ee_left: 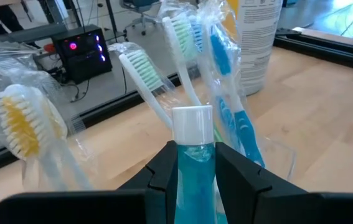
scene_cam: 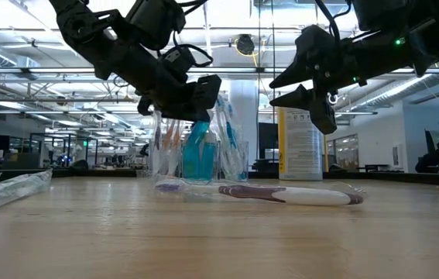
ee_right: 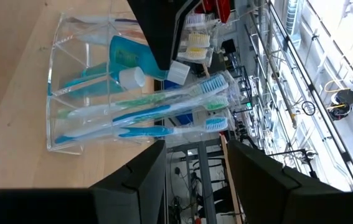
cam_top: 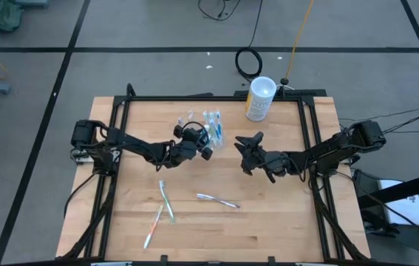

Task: Pick & Place toothbrushing station
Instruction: Put the mouthwash into the transparent organizer

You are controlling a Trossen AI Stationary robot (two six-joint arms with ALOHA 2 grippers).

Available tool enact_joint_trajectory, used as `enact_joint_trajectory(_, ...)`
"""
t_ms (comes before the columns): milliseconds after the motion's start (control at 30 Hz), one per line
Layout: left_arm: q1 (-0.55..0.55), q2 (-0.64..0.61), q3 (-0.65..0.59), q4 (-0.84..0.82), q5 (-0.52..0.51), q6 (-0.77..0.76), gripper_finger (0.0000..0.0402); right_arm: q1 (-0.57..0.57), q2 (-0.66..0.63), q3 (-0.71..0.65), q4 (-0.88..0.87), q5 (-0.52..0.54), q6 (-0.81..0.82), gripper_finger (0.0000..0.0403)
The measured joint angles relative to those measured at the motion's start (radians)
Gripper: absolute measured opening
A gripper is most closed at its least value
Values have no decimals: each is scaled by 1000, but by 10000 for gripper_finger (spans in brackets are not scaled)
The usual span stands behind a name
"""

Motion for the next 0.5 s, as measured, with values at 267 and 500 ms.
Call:
enact_joint_trajectory(267,3,0,0,0,18,32,95,0,0,0,0,0,0,166)
enact_joint_trajectory(500,3,0,0,1,18,39,169,0,0,0,0,0,0,167)
